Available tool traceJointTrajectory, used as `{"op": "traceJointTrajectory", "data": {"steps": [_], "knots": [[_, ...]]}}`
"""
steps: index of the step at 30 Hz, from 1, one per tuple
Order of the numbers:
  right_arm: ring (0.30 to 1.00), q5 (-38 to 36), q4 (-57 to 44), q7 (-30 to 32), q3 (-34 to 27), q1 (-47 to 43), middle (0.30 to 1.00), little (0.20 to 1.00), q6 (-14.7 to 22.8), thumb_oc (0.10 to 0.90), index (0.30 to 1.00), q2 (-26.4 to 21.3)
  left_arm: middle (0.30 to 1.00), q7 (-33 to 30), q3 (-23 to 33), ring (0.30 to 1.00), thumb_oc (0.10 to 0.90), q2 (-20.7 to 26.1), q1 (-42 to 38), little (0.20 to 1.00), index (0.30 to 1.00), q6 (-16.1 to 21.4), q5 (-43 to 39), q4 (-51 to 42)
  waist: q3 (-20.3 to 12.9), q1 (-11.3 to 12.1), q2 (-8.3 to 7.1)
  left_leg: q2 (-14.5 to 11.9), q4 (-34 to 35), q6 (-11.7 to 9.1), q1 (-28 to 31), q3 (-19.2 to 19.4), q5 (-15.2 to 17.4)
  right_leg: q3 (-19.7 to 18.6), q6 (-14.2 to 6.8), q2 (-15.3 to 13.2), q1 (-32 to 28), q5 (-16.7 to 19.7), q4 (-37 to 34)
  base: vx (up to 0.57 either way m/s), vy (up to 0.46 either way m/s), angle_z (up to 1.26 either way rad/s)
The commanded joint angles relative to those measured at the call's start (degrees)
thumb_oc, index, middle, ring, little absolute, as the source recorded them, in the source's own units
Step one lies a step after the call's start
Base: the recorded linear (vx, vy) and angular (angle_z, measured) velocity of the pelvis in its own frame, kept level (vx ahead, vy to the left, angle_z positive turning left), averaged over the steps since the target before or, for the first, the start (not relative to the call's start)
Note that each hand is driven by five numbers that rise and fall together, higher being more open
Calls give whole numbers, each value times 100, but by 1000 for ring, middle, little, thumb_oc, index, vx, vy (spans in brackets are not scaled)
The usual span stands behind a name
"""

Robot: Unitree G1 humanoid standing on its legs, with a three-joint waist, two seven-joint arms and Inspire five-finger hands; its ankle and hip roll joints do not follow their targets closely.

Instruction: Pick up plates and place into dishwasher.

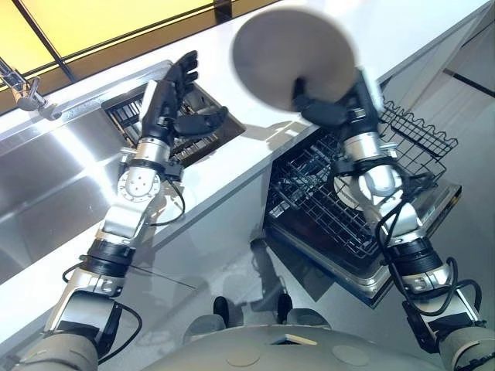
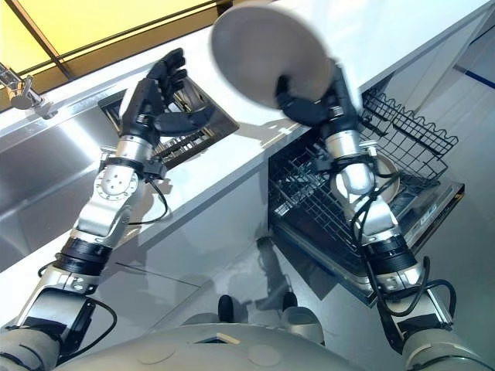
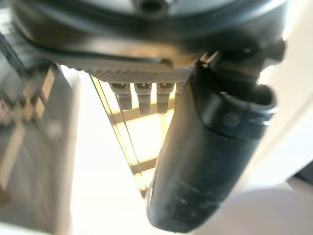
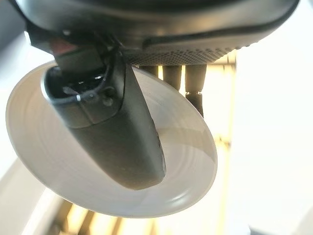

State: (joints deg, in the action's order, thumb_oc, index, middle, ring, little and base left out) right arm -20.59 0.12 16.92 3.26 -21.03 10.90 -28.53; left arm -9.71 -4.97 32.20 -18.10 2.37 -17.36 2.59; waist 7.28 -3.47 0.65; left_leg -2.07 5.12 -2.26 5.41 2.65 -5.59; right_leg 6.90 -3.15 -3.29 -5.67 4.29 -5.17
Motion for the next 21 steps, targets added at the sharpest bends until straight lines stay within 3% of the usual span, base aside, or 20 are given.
{"op": "traceJointTrajectory", "data": {"steps": [1,4,7,13,15,19,21], "knots": [[300,-167,-57,411,-775,-207,300,200,862,100,300,-195,900,-128,426,900,800,547,-235,900,900,311,-141,-22,-473,-28,64,290,-50,149,70,163,508,151,-190,389,150,-697,731,0,0,0],[300,9,85,653,-909,-47,300,200,867,100,300,-240,900,-165,479,900,800,536,-170,900,900,320,-142,0,-470,-42,67,295,-47,157,80,151,512,136,-179,391,148,-711,741,0,0,0],[300,1280,534,1632,-1110,93,300,200,604,100,300,-623,900,-328,579,900,800,623,-113,900,900,378,-114,95,-460,-68,64,300,-43,147,92,152,514,129,-178,401,139,-725,753,0,0,0],[300,973,1357,2076,-1502,427,300,200,166,100,300,-930,900,-592,786,900,800,867,-41,900,900,386,-4,278,-429,-93,82,300,-39,126,89,160,514,133,-174,404,144,-741,769,0,0,0],[300,996,1580,2042,-1578,582,300,200,-15,100,300,-948,900,-646,870,900,800,931,-1,900,900,406,-8,351,-420,-101,91,301,-42,122,89,161,517,137,-177,402,155,-749,790,0,0,0],[300,997,2197,1406,-1468,1024,300,200,-606,100,300,-960,900,-841,1008,900,800,1151,-14,900,900,212,194,580,-378,-154,105,300,-40,133,85,177,514,150,-173,387,188,-772,841,6,36,-1],[300,1042,2330,1151,-1326,1207,300,200,-656,100,300,-944,900,-898,1056,900,800,1300,-47,900,900,117,207,708,-359,-180,106,302,-39,143,86,189,509,156,-168,378,201,-777,866,8,16,0]]}}
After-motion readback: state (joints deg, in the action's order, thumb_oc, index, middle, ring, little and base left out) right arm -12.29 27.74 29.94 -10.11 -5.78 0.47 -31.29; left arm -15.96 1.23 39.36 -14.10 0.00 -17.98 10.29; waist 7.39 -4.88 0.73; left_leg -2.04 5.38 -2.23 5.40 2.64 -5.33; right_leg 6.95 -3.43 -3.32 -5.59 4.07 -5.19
